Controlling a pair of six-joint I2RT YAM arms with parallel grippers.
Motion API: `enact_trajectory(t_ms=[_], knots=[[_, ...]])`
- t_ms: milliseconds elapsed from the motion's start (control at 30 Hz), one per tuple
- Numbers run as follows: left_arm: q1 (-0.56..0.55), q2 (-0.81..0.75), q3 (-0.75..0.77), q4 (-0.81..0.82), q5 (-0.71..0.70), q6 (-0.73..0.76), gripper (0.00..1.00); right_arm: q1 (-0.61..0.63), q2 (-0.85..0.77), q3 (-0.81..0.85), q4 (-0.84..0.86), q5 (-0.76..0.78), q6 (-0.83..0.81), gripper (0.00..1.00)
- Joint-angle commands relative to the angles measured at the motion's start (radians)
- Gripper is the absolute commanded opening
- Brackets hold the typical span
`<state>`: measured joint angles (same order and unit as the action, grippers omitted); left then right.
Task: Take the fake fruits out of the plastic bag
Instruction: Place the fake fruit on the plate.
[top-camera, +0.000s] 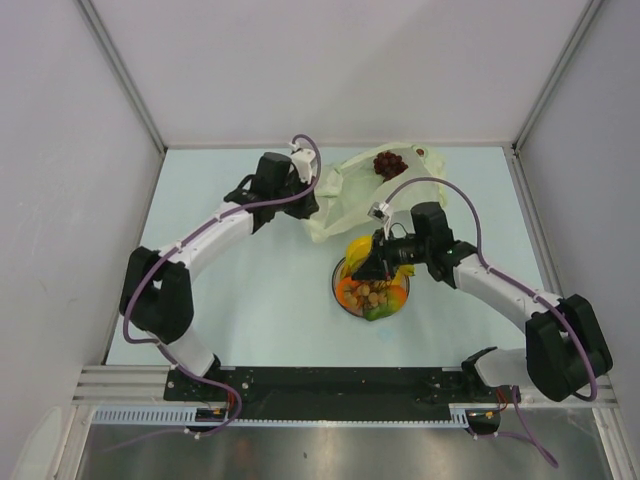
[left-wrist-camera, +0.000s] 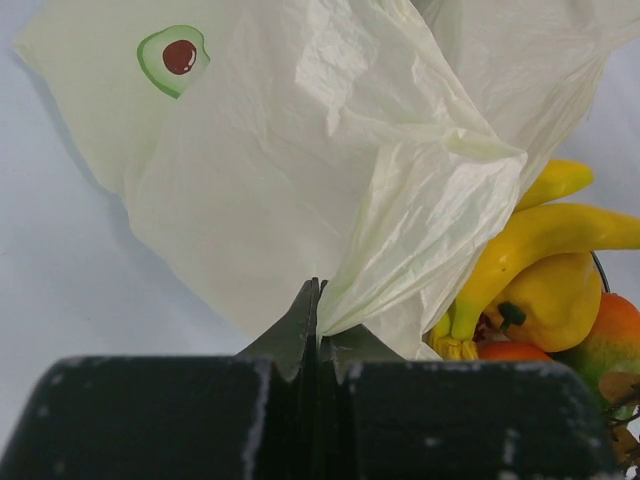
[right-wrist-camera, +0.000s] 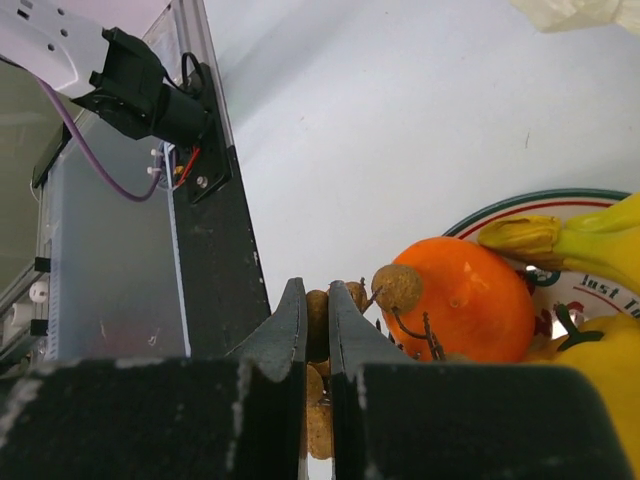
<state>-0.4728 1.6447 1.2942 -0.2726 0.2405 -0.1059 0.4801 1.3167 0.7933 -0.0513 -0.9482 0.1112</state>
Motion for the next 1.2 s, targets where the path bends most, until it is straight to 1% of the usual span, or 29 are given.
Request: enact_trajectory(t_ms=[0, 100, 133, 167, 200, 267, 367, 467, 533, 600, 800, 933, 1033, 1133, 1167], knots=[[0.000, 0.021, 0.054, 0.007, 0.017, -0.006, 0.00, -0.020, 0.007, -0.049, 0.099, 0.002, 0.053, 0.01], [0.002, 0.035, 0.063, 0.004, 0.017, -0.009, 0.00, -0.043, 0.015, -0.069, 0.111, 0.018, 0.067, 0.02], [0.002, 0.043, 0.066, 0.006, 0.020, -0.012, 0.00, -0.043, 0.013, -0.071, 0.102, 0.022, 0.059, 0.05], [0.002, 0.046, 0.068, 0.006, 0.022, -0.014, 0.00, -0.043, 0.010, -0.069, 0.099, 0.020, 0.051, 0.09], [0.002, 0.050, 0.074, 0.003, 0.023, -0.015, 0.00, -0.043, 0.010, -0.069, 0.096, 0.023, 0.047, 0.21], [0.002, 0.059, 0.080, 0.000, 0.026, -0.017, 0.00, -0.047, 0.016, -0.071, 0.094, 0.037, 0.047, 0.32], [0.010, 0.072, 0.097, -0.005, 0.029, -0.017, 0.00, -0.057, 0.026, -0.069, 0.123, 0.037, 0.057, 0.41], [0.014, 0.078, 0.105, -0.005, 0.031, -0.018, 0.00, -0.077, 0.027, -0.069, 0.162, 0.035, 0.087, 0.45], [0.017, 0.079, 0.108, -0.002, 0.033, -0.018, 0.00, -0.092, 0.029, -0.059, 0.157, 0.032, 0.088, 0.45], [0.019, 0.081, 0.106, 0.000, 0.029, -0.017, 0.00, -0.112, 0.032, -0.048, 0.140, 0.028, 0.079, 0.47], [0.028, 0.076, 0.120, 0.001, 0.037, -0.012, 0.00, -0.156, 0.065, 0.067, 0.070, -0.011, 0.047, 0.53], [0.034, 0.078, 0.137, 0.003, 0.043, -0.011, 0.00, -0.186, 0.090, 0.125, 0.090, -0.012, 0.064, 0.55], [0.037, 0.075, 0.151, 0.000, 0.049, -0.008, 0.00, -0.219, 0.108, 0.182, 0.129, 0.017, 0.079, 0.56], [0.037, 0.066, 0.157, 0.000, 0.059, -0.014, 0.00, -0.259, 0.130, 0.270, 0.137, 0.092, 0.059, 0.54], [0.037, 0.064, 0.157, -0.004, 0.065, -0.021, 0.00, -0.265, 0.137, 0.297, 0.131, 0.141, 0.036, 0.54]])
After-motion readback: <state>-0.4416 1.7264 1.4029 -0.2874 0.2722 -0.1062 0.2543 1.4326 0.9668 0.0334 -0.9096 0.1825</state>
